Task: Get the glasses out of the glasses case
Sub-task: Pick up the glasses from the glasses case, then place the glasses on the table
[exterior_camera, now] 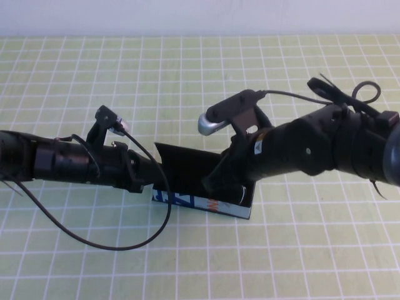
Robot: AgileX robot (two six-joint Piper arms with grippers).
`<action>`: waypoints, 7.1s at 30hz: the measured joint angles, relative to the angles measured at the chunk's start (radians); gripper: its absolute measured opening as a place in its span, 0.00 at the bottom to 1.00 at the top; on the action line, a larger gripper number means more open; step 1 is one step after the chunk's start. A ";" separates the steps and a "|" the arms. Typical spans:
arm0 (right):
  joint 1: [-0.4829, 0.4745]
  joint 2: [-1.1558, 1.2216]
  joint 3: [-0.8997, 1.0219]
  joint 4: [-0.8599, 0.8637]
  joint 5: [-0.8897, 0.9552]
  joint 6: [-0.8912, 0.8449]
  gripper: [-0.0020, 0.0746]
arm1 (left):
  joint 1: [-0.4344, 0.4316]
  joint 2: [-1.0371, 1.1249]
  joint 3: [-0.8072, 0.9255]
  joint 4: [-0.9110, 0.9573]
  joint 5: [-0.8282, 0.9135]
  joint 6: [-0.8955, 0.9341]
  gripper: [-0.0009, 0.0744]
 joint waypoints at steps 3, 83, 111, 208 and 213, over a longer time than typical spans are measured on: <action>-0.036 0.037 -0.059 0.000 0.010 0.003 0.01 | 0.000 0.000 0.000 0.002 0.000 0.000 0.01; 0.015 0.320 -0.515 0.025 0.566 -0.648 0.37 | 0.028 -0.114 -0.018 0.028 -0.102 -0.135 0.01; 0.015 0.346 -0.515 -0.014 0.542 -0.626 0.36 | 0.028 -0.114 -0.018 0.038 -0.100 -0.146 0.01; -0.414 -0.337 0.117 0.358 0.528 -0.039 0.20 | 0.039 -0.476 -0.010 0.122 -0.063 -0.317 0.01; -0.385 -0.606 0.200 0.274 0.599 0.052 0.13 | 0.039 -0.589 0.056 0.078 -0.091 -0.329 0.01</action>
